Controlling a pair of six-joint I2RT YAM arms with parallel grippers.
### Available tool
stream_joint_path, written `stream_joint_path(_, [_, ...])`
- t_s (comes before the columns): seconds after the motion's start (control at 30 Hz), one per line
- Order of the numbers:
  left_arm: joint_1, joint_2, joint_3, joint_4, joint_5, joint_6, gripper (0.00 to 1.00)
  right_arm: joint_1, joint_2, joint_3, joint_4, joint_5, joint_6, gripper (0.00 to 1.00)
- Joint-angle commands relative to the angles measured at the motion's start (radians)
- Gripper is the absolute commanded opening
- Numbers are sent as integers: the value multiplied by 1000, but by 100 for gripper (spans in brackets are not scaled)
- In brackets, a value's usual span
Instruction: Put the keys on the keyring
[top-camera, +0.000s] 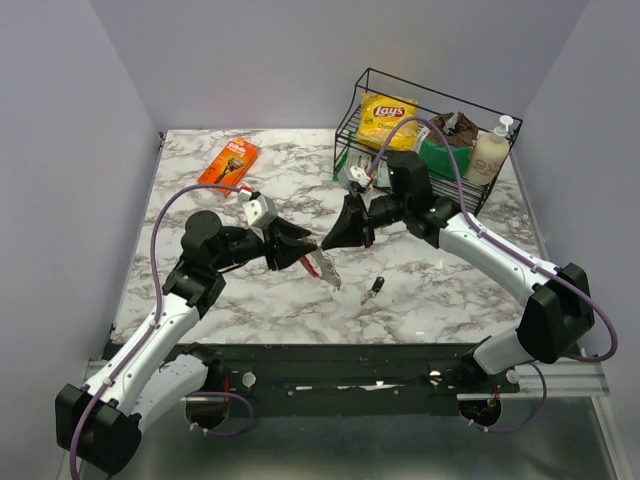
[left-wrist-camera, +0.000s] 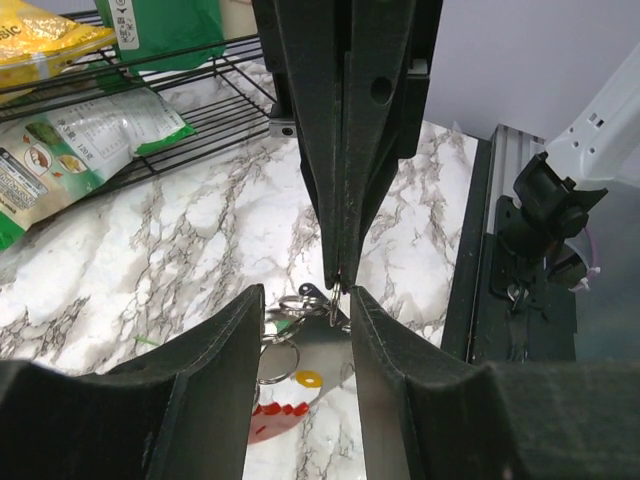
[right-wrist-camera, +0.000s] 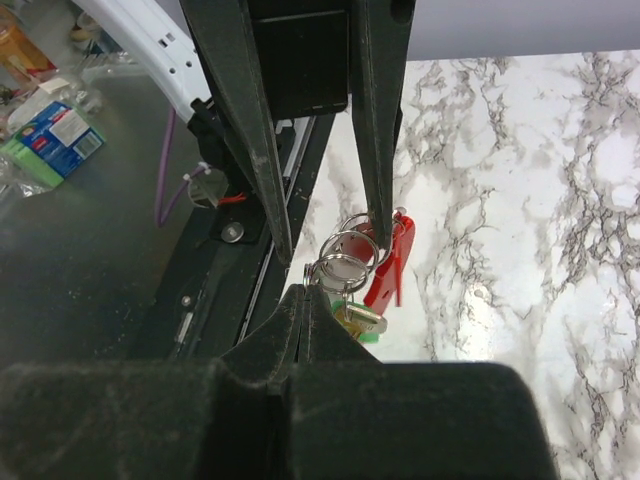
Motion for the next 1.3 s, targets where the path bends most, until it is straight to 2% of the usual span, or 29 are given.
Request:
stream_joint_path(0.0, [-6, -43, 20, 0, 37, 19, 49, -2, -27, 33, -79, -48, -74, 1])
stream_joint_path(0.2, [-5, -59, 48, -46, 66, 25, 47, -2, -38, 36, -118, 17, -109, 1])
stream_joint_path(0.5, [-6, -9, 115, -141, 213, 40, 43, -2, -59, -9, -118, 31, -240, 1])
stream_joint_path(0.7, [-6, 41, 178, -289, 261, 117, 41, -2, -73, -27, -110, 5, -292, 1])
stream_joint_path(0.83, [-5, 52, 184, -310, 275, 123, 34, -2, -87, -33, -105, -3, -307, 1])
stream_joint_path(1.07, [-6, 67, 184, -309, 318, 120, 29, -2, -87, -33, -105, -3, -307, 1])
stream_joint_path(1.27, [-6, 38, 140, -203, 299, 59, 30, -2, -105, -44, 16, -29, -128, 1])
